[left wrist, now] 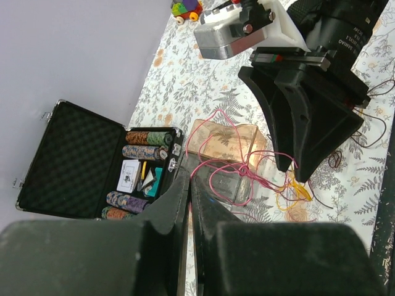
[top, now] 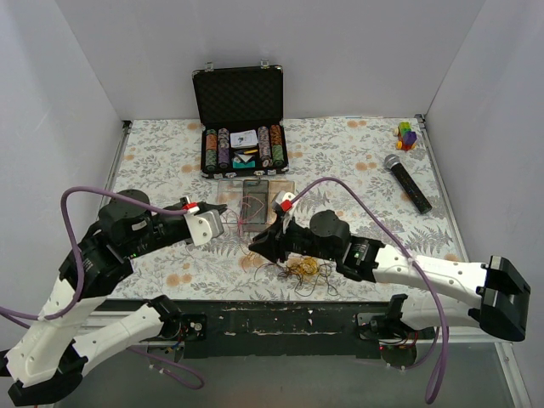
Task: Untangle the cables
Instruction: Untie the cable.
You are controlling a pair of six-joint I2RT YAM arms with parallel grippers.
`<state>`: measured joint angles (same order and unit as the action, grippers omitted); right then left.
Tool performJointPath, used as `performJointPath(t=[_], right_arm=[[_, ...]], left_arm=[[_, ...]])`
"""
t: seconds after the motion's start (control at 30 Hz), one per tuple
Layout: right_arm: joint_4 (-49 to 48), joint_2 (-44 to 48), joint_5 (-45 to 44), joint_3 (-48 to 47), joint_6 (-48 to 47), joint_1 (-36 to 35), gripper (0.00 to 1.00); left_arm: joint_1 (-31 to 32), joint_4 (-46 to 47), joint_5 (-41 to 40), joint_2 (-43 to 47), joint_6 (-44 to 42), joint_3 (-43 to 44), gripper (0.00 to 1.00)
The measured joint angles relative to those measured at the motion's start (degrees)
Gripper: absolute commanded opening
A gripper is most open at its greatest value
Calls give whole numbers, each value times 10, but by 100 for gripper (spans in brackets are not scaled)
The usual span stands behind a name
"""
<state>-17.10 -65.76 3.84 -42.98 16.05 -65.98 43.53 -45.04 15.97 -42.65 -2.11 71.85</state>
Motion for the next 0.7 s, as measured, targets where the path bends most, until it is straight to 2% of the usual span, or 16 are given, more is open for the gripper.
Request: performJointPath(t=[0.4, 0.7], right_arm=[[-41, -25, 11, 14, 3, -2, 39], [-49, -64, -12, 61, 5, -10, 39]], left_arm=[[0, 2, -1, -10, -4, 16, 0], [0, -9, -9, -38, -16, 80, 0]])
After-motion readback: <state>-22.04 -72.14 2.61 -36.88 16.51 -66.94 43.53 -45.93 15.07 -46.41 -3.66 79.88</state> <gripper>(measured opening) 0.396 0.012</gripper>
